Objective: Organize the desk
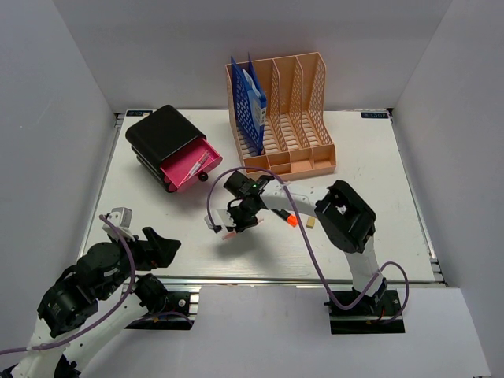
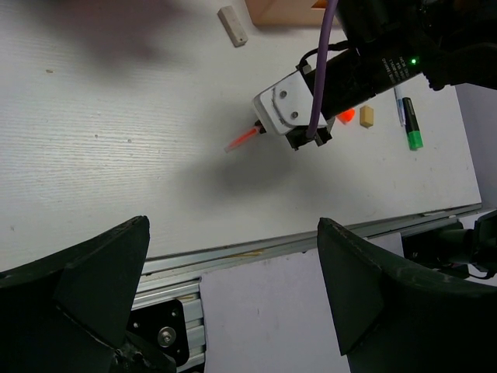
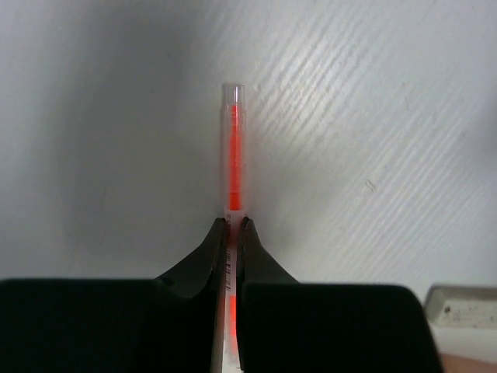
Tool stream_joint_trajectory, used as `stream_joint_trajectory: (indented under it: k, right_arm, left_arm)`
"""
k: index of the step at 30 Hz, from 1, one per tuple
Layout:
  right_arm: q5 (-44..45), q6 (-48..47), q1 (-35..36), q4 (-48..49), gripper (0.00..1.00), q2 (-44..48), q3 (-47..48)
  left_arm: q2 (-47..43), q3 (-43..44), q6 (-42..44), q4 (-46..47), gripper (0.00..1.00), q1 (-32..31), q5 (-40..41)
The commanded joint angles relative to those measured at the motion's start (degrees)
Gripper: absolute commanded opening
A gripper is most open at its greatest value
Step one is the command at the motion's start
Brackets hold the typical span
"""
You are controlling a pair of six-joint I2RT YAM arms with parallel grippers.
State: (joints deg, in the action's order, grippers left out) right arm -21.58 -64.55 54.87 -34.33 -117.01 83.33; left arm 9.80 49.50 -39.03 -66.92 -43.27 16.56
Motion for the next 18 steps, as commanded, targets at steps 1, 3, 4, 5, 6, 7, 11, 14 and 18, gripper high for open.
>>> stream_joint_trajectory:
  k: [1,3,4,5,6,7,11,14,18]
  right_arm:
    - [5.94,1.19,-0.29,-3.28,0.0,2.31,1.03]
    - [6.99,0.93,-0.47,-6.87,0.0,3.01,6.91]
    - [7.69,0.57,-0.55,-8.11,0.0,3.1,9.46]
    - [8.92,0.31,-0.47,-9.26,0.0,3.02,14.44]
    - [9.45,-0.48,-0.55,-10.31,0.0,2.93,17.19]
    - [10.15,-0.83,-0.47,-12.5,0.0,2.76,19.83]
    - [14.8,-3.03,-0.29,-15.51,0.0,1.87,31.88]
    - [17.53,-4.79,-0.2,-11.83,0.0,3.01,36.02]
    - [20.35,-8.47,0.06,-0.06,0.0,4.25,33.22]
  left_arm:
    - [0.57,-0.1,-0.26,-0.32,0.98,-0.24,0.67]
    - [0.13,-0.19,-0.35,-0.5,0.98,-0.24,0.67]
    - [0.04,-0.19,-0.44,-0.5,0.98,-0.24,0.76]
    - [0.04,-0.1,-0.44,-0.5,0.98,-0.24,0.84]
    - [-0.05,-0.1,-0.44,-0.5,0.98,-0.24,0.76]
    - [-0.13,-0.19,-0.44,-0.41,0.98,-0.24,0.76]
    - [0.04,-0.19,-0.44,-0.41,0.98,-0.24,0.84]
    - [0.04,-0.19,-0.44,-0.41,0.98,-0.24,0.76]
    - [0.21,-0.19,-0.35,-0.32,0.98,-0.24,0.67]
